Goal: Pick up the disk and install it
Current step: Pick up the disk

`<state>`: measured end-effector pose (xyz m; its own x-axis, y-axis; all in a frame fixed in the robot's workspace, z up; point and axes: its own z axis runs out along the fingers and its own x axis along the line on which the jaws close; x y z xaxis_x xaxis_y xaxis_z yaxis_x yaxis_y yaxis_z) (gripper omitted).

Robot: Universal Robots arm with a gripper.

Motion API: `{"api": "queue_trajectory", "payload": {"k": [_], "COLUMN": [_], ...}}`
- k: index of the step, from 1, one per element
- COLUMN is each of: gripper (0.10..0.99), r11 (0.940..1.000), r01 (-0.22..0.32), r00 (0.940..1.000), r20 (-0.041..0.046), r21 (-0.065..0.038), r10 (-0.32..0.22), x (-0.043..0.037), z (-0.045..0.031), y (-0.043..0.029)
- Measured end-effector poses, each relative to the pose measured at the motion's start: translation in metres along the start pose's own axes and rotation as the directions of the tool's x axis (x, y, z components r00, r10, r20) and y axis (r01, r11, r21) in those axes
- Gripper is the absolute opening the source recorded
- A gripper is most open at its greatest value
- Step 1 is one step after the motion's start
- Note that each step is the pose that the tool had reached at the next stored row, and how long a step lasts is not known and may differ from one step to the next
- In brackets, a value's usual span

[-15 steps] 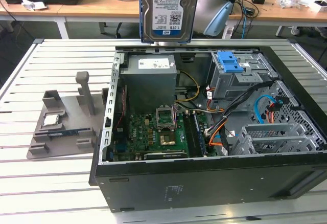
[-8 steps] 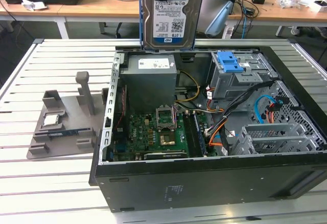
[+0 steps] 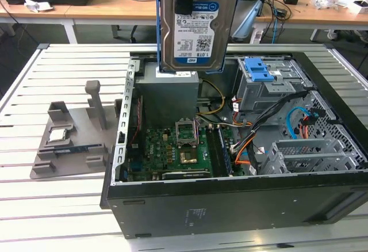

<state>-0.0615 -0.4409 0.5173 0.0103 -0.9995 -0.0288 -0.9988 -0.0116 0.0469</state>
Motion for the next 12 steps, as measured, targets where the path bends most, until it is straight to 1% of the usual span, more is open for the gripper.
{"api": "queue_trajectory", "payload": {"k": [1,8,10,11,12], "gripper": [0.365,0.365,0.365,0.365,0.365], "r11": [1.0,1.0,1.0,1.0,1.0], "r01": [0.0,0.0,0.0,0.0,0.0], "r00": [1.0,1.0,1.0,1.0,1.0], "r20": [0.0001,0.0002,0.0001,0.0001,0.0001], "r21": [0.0,0.0,0.0,0.0,0.0], "r10": [0.0,0.0,0.0,0.0,0.0], "x": [0.0049,0.022,0.0274,0.032,0.0342], "z": [-0.0001,-0.0004,-0.0005,-0.0006,-0.0007], "y": [0.0,-0.0003,-0.0004,-0.0006,-0.0006]}}
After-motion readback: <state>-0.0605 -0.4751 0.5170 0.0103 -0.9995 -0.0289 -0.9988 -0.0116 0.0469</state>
